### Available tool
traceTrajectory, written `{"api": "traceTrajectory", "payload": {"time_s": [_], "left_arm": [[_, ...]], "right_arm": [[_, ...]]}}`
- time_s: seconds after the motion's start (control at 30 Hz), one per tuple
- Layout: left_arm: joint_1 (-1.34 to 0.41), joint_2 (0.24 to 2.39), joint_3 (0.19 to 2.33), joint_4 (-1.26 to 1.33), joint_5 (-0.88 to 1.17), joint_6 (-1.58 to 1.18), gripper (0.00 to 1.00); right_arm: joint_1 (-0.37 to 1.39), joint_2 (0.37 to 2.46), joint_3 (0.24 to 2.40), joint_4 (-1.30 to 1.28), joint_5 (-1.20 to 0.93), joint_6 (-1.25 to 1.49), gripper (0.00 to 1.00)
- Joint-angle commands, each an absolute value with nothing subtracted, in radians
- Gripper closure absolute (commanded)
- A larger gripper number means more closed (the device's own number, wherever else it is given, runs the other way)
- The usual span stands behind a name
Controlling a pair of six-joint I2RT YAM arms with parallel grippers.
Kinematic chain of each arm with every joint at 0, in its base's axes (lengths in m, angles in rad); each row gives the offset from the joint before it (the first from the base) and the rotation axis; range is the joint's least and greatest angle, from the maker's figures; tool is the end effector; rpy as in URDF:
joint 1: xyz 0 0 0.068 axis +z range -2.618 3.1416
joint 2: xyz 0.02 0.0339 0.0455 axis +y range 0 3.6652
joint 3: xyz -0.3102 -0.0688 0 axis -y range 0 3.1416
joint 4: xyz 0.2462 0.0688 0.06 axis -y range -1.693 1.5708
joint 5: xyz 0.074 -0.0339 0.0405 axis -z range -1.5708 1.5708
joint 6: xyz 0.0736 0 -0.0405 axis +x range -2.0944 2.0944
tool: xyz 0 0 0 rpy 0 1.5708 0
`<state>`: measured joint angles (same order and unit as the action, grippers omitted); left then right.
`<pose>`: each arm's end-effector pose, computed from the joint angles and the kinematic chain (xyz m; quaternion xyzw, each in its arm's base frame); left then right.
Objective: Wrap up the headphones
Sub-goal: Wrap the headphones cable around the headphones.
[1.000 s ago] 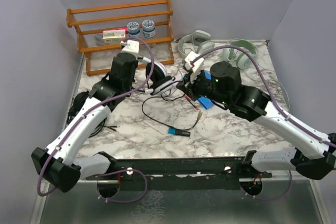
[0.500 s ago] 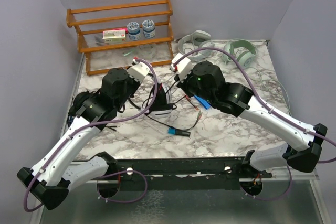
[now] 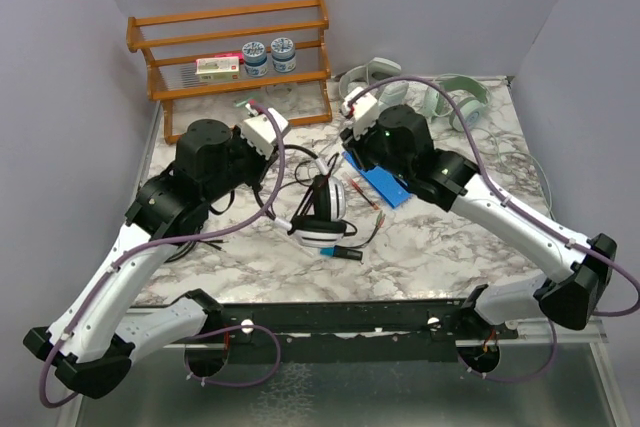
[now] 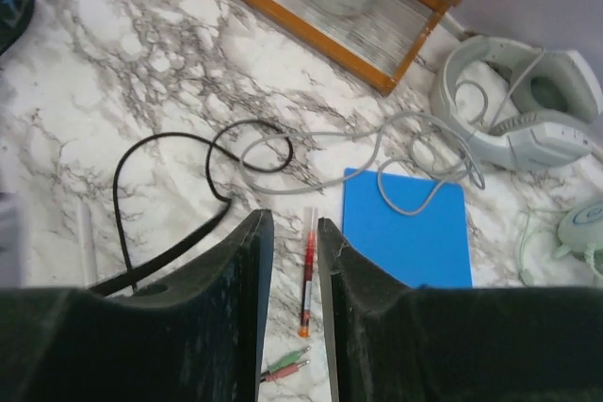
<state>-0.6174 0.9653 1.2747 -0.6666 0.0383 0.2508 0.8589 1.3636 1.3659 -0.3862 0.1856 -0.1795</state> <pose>0.1597 -0.1169 0.4491 0.3554 0.7406 -0.1194 0.5577 0.2310 0.2470 0.4228 -0.3646 0.7424 0.1131 0.5506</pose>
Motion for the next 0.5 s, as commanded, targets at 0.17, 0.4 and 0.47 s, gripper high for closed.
{"api": "traceTrajectory", "payload": {"time_s": [0.17,0.4,0.47], "left_arm": [[-0.62,0.998,1.462,-0.634,0.114,-0.122,1.0],[-0.621,1.067,1.672,-0.69,0.012,-0.34,1.0],[-0.621,1.075,1.708,-0.697,-0.044,-0.396,1.0]], "right_arm": [[0.744,1.19,1.059,-0.001,-0.103,-0.065,0.34],[0.707,1.113,0.863,0.172,-0.057,0.051,0.18],[0.707,1.074,0.778,0.241,-0.06,0.091,0.14]]}}
